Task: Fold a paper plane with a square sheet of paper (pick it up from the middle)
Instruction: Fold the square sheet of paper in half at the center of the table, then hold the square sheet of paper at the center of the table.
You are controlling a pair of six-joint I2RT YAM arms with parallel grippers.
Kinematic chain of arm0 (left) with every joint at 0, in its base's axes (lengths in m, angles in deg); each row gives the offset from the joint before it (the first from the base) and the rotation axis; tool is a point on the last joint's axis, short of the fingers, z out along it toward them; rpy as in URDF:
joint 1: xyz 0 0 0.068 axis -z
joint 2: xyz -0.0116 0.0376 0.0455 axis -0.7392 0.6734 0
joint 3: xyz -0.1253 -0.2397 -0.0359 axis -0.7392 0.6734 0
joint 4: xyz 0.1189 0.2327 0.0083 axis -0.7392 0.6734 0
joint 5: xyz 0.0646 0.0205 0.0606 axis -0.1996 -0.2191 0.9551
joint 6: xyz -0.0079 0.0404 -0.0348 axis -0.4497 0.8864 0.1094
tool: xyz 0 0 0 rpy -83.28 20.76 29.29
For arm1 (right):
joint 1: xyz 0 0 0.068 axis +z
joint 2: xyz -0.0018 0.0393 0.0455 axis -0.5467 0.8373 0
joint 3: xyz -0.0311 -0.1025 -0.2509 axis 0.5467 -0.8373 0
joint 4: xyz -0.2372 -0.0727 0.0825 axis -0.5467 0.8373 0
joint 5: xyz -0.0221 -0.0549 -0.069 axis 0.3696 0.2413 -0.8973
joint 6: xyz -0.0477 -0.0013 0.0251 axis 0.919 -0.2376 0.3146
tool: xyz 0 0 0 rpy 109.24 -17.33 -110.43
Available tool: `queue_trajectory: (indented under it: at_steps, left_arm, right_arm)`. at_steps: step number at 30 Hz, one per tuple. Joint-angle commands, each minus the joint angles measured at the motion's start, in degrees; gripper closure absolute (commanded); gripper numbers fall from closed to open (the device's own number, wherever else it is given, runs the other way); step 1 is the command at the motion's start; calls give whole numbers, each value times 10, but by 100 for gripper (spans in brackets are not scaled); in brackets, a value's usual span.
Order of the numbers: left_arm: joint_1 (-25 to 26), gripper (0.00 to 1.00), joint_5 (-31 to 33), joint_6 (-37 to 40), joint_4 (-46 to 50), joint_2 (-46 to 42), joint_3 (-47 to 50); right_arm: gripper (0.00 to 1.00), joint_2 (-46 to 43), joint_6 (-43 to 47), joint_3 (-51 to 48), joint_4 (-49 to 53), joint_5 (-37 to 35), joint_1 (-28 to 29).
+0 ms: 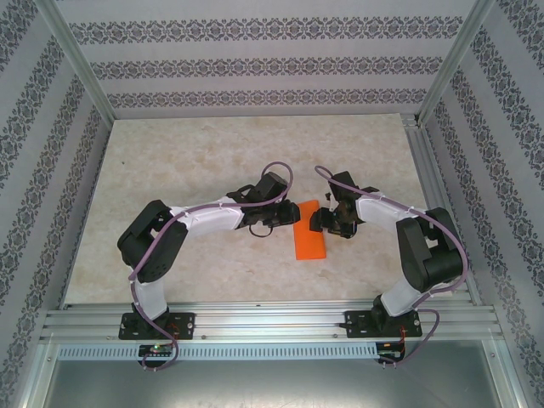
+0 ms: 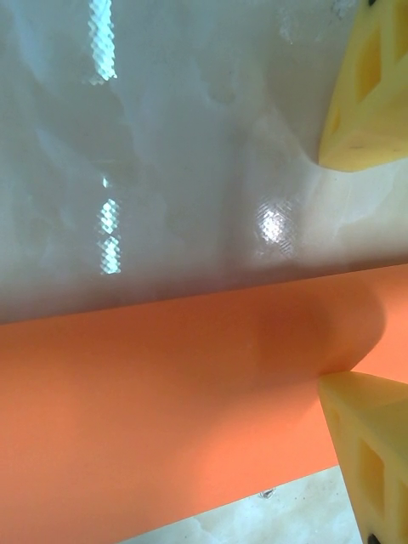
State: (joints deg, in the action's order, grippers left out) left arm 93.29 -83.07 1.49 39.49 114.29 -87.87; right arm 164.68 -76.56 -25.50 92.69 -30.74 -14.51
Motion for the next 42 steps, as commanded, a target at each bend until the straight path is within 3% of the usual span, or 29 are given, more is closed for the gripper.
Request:
queue_trajectory:
  at_steps: [1,26,42]
  left_arm:
    - [9,70,-8,-1,0,15,-18]
    - [13,70,-7,1,6,16,-26]
    - [14,70,-5,0,8,22,-29]
  right_arm:
    - [35,9,0,3,4,-24,-1]
    - [36,-16,-8,0,17,-47,-3]
    - [35,-4,15,-2,1,1,-3]
